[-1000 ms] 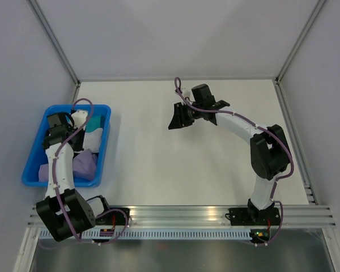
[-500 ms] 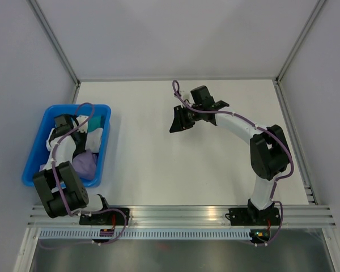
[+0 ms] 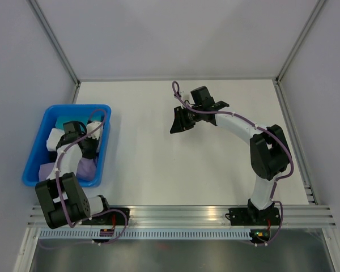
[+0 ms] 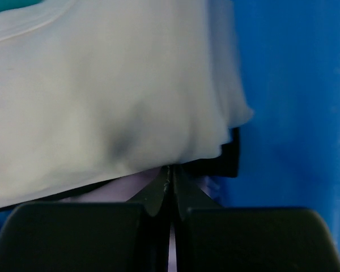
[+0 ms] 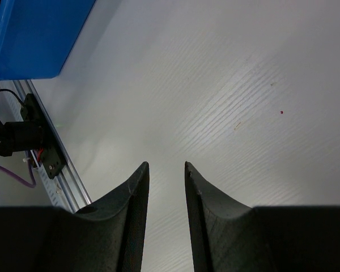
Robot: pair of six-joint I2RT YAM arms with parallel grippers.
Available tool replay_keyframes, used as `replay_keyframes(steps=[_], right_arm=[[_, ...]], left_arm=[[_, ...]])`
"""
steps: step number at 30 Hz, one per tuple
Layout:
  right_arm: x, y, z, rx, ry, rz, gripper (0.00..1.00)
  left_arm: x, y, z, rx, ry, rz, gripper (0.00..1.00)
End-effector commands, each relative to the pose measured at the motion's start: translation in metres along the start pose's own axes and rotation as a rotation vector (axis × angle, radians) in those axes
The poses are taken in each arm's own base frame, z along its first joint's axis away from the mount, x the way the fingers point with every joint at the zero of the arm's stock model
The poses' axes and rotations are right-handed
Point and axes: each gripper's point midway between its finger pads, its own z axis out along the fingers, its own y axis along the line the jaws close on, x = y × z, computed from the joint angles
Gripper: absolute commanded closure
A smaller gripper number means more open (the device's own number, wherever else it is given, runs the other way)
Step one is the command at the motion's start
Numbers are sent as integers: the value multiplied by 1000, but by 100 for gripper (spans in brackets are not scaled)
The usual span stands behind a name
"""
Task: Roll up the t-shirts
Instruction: Place the rolled tshirt into the container
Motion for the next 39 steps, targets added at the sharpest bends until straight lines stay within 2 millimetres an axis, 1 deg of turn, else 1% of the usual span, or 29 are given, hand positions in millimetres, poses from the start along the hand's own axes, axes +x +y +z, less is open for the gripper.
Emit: replay_keyframes(steps=[1, 3, 8, 10, 13, 14, 16, 17, 18, 19, 21, 22, 23, 24, 25, 26, 27, 28, 29, 30, 31, 32, 33, 34, 35, 36, 37, 38, 39], right_arm=[[-9, 7, -7, -8, -18, -35, 63], [-6, 5, -7, -2, -11, -31, 63], [-5, 5, -4, -8, -9, -18, 63], [-5, 4, -4, -5, -11, -17, 63], [-4, 3, -4, -3, -7, -19, 63], [-4, 3, -3, -3, -6, -18, 63], [-4, 4, -3, -4, -6, -19, 63], [-6, 4, -3, -2, -11, -18, 63], [-7, 2, -3, 4, -10, -12, 63], [-16, 1, -5, 38, -27, -31, 63], [-31, 3, -5, 84, -47, -71, 64], [-55, 24, -9, 82, -86, -126, 63], [-66, 26, -4, 101, -100, -129, 63], [-77, 42, 0, 84, -117, -137, 62], [-106, 63, -7, 63, -183, -149, 62], [-113, 66, 2, 67, -194, -153, 62], [-114, 86, 13, 51, -198, -184, 62], [-128, 103, 15, 38, -242, -222, 61], [-124, 111, 31, 20, -234, -241, 59], [-123, 125, 41, -12, -236, -264, 58], [-121, 151, 55, -62, -252, -296, 57], [-114, 155, 71, -83, -239, -269, 57], [-106, 172, 82, -126, -231, -267, 58], [-108, 179, 89, -149, -253, -268, 57], [-102, 182, 101, -162, -241, -235, 58], [-97, 189, 109, -175, -234, -224, 57], [-90, 190, 120, -179, -218, -172, 57], [-87, 189, 125, -180, -211, -172, 56], [-85, 190, 128, -190, -203, -112, 55]], left_arm=[[2, -33, 0, 135, -34, 95, 98], [10, -46, -1, 187, -33, 144, 98], [35, -61, 9, 253, 15, 167, 98], [31, -61, 9, 252, 1, 156, 98], [6, -56, -3, 226, -70, 132, 96], [-10, -48, -10, 201, -101, 136, 93], [-21, -42, -21, 187, -105, 113, 89], [-38, -31, -32, 146, -127, 113, 86], [-45, -27, -38, 130, -131, 92, 85], [-58, -19, -50, 101, -147, 85, 82], [-64, -2, -61, 17, -127, 36, 80], [-62, 3, -66, -11, -101, 11, 77], [-64, 18, -76, -94, -87, -27, 74], [-61, 27, -81, -139, -73, -48, 74], [-56, 35, -83, -185, -52, -68, 74], [-47, 51, -90, -270, -25, -97, 74], [-41, 59, -93, -303, -12, -117, 73], [-30, 68, -95, -351, 14, -141, 71], [-24, 82, -100, -407, 4, -186, 68], [-18, 88, -101, -435, 14, -200, 66], [-7, 91, -100, -458, 39, -204, 64], [1, 98, -102, -485, 61, -198, 63], [5, 100, -102, -490, 75, -200, 62], [9, 102, -103, -497, 82, -205, 61], [15, 104, -106, -496, 101, -214, 61], [15, 103, -107, -485, 106, -213, 61], [2, 95, -108, -415, 57, -187, 60], [-7, 81, -107, -327, 25, -162, 60], [-11, 60, -105, -217, 9, -143, 59]])
